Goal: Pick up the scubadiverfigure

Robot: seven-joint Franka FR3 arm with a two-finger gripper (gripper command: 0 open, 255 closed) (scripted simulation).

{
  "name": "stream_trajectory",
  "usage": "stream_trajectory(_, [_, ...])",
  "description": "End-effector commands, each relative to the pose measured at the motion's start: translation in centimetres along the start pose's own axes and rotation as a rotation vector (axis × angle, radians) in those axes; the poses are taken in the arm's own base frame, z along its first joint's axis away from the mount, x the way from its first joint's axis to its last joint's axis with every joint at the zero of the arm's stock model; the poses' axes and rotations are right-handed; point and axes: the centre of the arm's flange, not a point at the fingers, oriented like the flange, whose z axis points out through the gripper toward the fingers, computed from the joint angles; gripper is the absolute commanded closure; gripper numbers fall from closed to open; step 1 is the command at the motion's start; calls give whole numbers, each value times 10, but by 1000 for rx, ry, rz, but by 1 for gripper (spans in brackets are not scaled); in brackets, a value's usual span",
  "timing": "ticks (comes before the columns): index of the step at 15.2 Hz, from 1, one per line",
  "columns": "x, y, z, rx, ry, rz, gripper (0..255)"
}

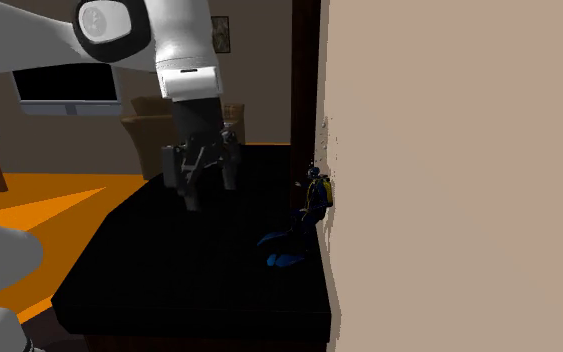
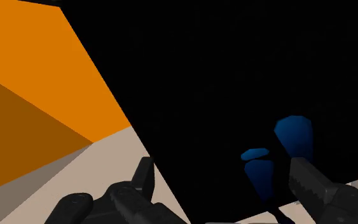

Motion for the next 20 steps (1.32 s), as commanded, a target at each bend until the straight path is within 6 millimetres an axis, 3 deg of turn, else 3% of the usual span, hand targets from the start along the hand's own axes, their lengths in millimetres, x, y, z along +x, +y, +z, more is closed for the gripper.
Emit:
stream_trajectory(1, [9, -24, -3, -4, 4, 9, 0])
stream_trajectory(13, [77, -170, -9, -36, 29, 49, 0])
stream_trajectory(20, [75, -174, 22, -37, 30, 50, 0])
